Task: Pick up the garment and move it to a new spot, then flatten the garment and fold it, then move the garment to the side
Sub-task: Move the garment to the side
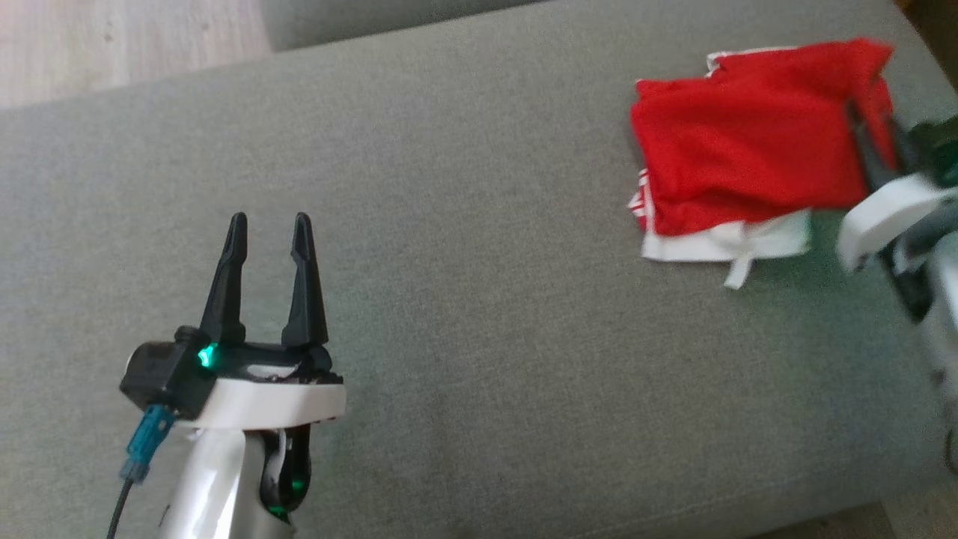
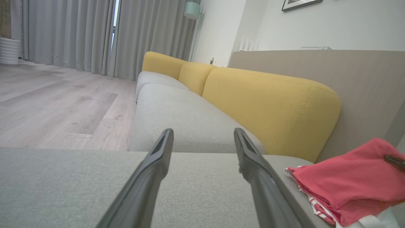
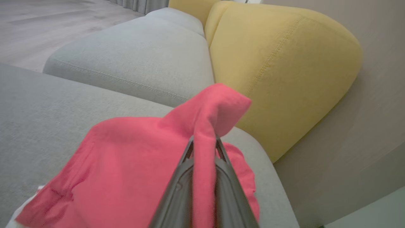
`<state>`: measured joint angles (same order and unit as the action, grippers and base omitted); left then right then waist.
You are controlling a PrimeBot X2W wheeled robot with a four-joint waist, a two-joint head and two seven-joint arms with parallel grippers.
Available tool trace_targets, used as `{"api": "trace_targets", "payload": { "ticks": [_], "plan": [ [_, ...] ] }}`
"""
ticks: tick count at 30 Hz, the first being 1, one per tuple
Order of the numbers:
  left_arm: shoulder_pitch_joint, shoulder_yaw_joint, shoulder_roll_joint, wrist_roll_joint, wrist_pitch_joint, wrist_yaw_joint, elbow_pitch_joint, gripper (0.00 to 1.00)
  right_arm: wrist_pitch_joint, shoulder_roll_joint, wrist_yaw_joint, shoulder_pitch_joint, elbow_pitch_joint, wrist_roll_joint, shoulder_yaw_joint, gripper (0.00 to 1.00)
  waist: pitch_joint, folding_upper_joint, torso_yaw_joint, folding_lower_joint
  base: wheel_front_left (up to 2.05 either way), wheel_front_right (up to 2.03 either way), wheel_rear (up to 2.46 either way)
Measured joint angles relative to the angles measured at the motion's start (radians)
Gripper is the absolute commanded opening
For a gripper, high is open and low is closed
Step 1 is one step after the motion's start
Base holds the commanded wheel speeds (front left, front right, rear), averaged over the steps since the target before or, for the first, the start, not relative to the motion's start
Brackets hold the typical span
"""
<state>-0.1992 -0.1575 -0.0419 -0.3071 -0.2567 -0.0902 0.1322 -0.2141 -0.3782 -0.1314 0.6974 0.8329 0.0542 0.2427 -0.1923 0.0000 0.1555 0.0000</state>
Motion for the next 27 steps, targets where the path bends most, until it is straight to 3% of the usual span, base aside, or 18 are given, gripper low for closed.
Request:
{"api": "trace_targets", "payload": {
  "ticks": [7,13,24,25,26,27],
  "plan": [
    [-0.035,-0.003,0.0,0.025,0.0,-0.016,0.005,1.0,0.008,-0.081,0.0,0.119,0.027,0.029,-0.041,0.0,-0.077,0.0,-0.003,0.0001,0.0,0.0,0.0],
    [-0.107,0.014,0.0,0.044,0.0,-0.027,-0.004,1.0,0.022,-0.134,0.0,0.173,0.095,-0.021,-0.101,0.0,-0.164,0.0,-0.034,0.0002,0.0,0.0,0.0],
    [-0.131,0.019,0.0,0.053,0.0,-0.035,-0.022,1.0,0.069,-0.133,0.0,0.199,0.191,-0.184,-0.321,0.0,-0.221,0.0,-0.072,0.0003,0.0,0.0,0.0],
    [-0.131,0.019,0.0,0.058,0.0,-0.035,-0.022,1.0,0.071,-0.131,0.0,0.198,0.195,-0.203,-0.338,0.42,-0.219,0.0,-0.072,0.0002,0.0,0.0,0.0],
    [-0.131,0.019,0.0,0.067,0.0,-0.035,-0.022,1.0,0.07,-0.126,0.0,0.198,0.194,-0.222,-0.36,1.0,-0.217,0.0,-0.072,0.0001,0.0,0.0,0.0],
    [-0.131,0.019,0.0,0.071,0.0,-0.035,-0.022,1.0,0.07,-0.12,0.0,0.198,0.193,-0.238,-0.38,1.0,-0.213,0.0,-0.071,0.0001,0.0,0.0,0.0]
  ]
}}
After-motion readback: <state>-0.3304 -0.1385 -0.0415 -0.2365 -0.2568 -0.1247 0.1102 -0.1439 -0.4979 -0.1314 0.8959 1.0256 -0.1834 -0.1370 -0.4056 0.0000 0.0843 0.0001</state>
